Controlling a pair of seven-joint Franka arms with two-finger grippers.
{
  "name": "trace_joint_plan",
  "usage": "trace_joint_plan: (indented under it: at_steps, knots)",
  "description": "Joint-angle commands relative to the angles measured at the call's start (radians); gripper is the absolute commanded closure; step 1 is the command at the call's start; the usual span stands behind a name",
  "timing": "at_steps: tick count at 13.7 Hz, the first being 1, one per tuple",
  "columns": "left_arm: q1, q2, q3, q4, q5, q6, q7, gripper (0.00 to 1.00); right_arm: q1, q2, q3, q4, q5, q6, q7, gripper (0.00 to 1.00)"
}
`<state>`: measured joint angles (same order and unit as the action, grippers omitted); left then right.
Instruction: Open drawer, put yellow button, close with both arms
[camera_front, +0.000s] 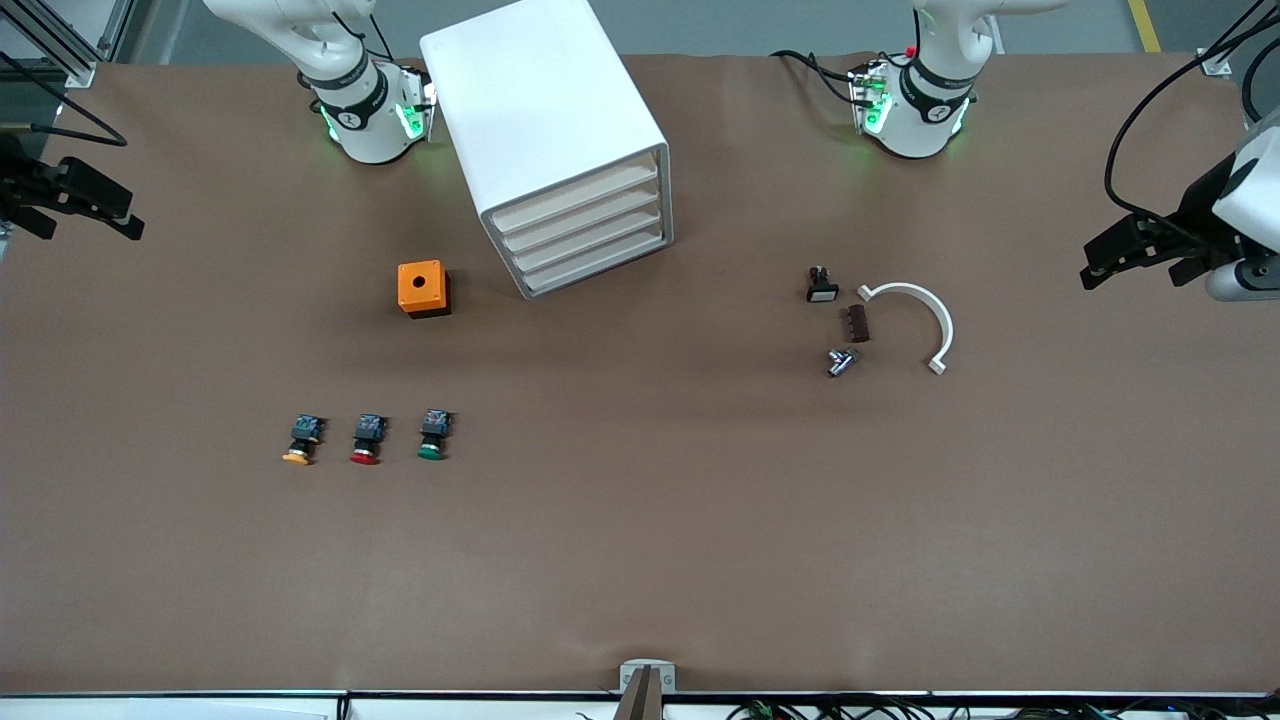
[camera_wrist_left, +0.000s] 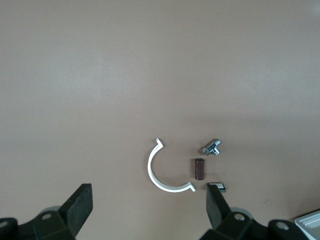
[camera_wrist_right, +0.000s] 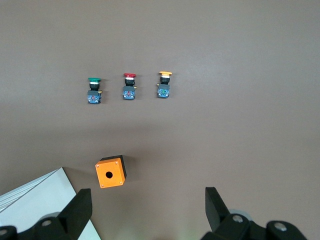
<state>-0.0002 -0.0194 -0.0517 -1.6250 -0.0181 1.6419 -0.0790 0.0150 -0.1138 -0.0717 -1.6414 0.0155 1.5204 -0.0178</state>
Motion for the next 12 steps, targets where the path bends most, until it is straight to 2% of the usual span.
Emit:
trace_joint_plan:
  at_steps: [1, 7, 12]
  knots:
    - [0.005, -0.007, -0.005, 0.005, 0.007, -0.016, -0.004, 0.00, -0.010, -0.024, 0.013, -0.021, -0.014, 0.009, 0.002, 0.00]
    - [0.011, 0.019, 0.004, -0.004, 0.006, -0.017, 0.001, 0.00, -0.010, -0.024, 0.013, -0.021, -0.012, 0.004, 0.002, 0.00]
    - [-0.015, 0.162, -0.011, 0.005, 0.006, -0.017, -0.039, 0.00, -0.010, -0.024, 0.013, -0.021, -0.012, 0.003, 0.002, 0.00]
